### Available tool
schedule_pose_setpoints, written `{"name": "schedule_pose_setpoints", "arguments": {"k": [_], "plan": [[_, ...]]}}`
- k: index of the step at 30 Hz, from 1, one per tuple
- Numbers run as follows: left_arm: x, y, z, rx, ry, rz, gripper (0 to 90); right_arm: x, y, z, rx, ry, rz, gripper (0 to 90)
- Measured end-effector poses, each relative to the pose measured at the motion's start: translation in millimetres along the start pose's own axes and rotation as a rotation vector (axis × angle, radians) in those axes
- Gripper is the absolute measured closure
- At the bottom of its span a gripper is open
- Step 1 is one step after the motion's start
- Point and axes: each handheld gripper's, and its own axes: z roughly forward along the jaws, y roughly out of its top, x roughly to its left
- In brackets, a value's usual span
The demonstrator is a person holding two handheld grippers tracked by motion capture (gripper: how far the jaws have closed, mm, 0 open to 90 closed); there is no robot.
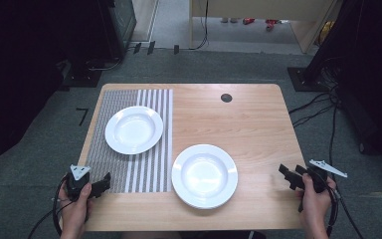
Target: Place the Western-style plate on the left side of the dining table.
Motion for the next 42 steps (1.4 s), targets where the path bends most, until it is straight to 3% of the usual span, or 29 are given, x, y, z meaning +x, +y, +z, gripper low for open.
{"name": "schedule_pose_setpoints", "arguments": {"k": [11, 17, 26, 30, 42], "plan": [[0.0, 0.0, 0.0, 0.0, 0.0, 0.0, 13.5, -20.7, -8.3, -13.0, -0.003, -0.04, 0.027, 24.1], [0.0, 0.0, 0.0, 0.0, 0.0, 0.0, 13.5, -24.4, -12.5, -17.1, 0.004, -0.07, 0.002, 23.7], [0.0, 0.0, 0.0, 0.0, 0.0, 0.0, 13.5, -17.7, -17.5, -14.9, 0.011, -0.116, -0.087, 22.1], [0.0, 0.0, 0.0, 0.0, 0.0, 0.0, 13.5, -8.9, -20.5, -10.6, 0.028, -0.177, -0.184, 20.8], [0.1, 0.0, 0.0, 0.0, 0.0, 0.0, 13.5, -2.7, -21.6, -7.2, 0.05, -0.212, -0.233, 18.1]]}}
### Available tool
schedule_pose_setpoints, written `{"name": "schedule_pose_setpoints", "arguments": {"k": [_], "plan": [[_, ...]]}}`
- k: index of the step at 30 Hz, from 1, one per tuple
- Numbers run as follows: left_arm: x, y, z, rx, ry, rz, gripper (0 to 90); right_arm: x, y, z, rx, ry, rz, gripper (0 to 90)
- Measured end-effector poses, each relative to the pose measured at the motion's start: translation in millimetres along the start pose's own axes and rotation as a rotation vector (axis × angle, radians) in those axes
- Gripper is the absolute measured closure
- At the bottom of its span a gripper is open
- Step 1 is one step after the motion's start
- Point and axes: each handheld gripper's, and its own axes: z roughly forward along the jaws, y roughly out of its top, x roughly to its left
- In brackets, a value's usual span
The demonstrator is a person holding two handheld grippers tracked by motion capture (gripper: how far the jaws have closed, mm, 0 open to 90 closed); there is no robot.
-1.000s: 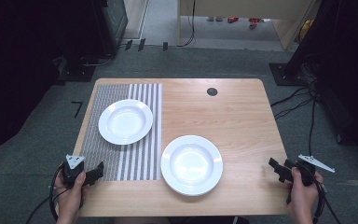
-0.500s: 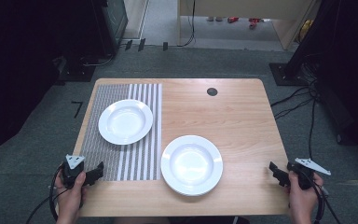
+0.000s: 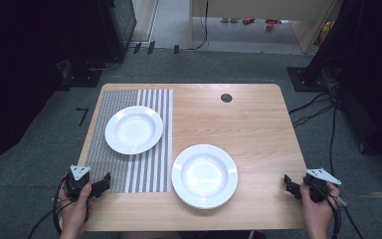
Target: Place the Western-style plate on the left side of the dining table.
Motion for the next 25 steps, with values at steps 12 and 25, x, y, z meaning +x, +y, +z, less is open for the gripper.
{"name": "schedule_pose_setpoints", "arguments": {"k": [12, 25], "plan": [[0.1, 0.1, 0.1, 0.0, -0.001, 0.001, 13.4, 0.0, 0.0, 0.2, 0.0, 0.001, -0.003, 17.5], [0.5, 0.1, 0.0, 0.0, -0.003, 0.001, 13.4, 0.4, 0.1, 0.3, 0.004, 0.006, -0.007, 16.1]]}}
